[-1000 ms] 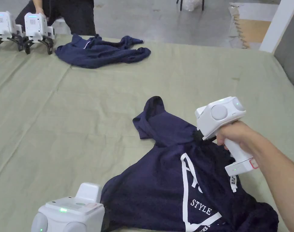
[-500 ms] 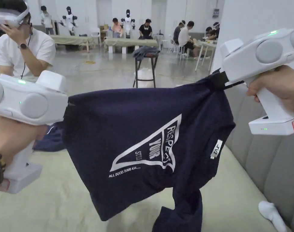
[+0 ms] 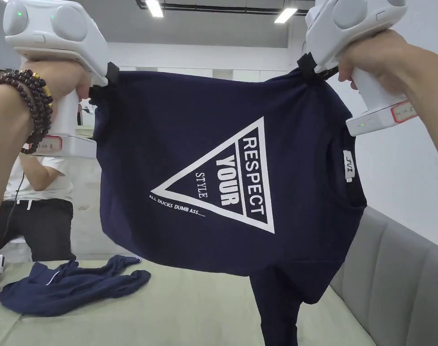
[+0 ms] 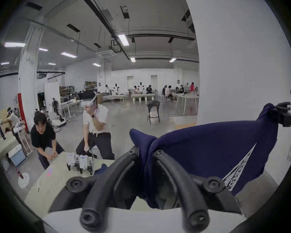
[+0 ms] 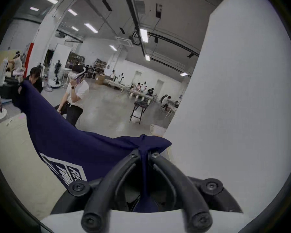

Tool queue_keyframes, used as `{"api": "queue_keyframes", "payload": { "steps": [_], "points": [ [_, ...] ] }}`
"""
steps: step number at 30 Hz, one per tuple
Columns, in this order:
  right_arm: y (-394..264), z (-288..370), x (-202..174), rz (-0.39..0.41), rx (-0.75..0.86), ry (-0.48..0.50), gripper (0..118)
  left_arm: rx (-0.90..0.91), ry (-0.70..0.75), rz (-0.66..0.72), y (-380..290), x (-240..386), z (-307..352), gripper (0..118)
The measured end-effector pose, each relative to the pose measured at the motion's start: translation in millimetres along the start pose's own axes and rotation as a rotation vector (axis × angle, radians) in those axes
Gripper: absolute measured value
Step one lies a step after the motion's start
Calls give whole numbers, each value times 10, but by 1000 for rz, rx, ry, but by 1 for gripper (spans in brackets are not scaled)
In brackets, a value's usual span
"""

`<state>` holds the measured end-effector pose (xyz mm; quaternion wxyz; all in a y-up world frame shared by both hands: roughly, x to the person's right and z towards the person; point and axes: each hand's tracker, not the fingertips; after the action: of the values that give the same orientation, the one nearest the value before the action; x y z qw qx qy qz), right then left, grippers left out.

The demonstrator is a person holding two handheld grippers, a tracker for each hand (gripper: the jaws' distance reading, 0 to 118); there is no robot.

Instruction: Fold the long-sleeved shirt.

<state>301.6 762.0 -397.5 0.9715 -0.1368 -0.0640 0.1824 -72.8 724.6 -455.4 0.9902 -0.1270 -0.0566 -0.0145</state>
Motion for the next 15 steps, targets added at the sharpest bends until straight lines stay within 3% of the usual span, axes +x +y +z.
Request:
{"api": "queue_keyframes", "payload": {
  "steps": [4,6,11,15],
  "points": [
    [-404,-268,-96,-8,-57,15,5,-38,-12,-33,-350,28,-257,17],
    [-758,-422,-185,-53,-105,50,5,-101,-20,-34,-673,36,-448,17],
    [-1896,-941,-622,-114,-270,119,5,-263,-32,-14,-1801,78,-901,17],
    [-2709,-1112,-1021,-86,-396,146,5,-401,-60,16,-2661,53,-948,17]
  ]
}}
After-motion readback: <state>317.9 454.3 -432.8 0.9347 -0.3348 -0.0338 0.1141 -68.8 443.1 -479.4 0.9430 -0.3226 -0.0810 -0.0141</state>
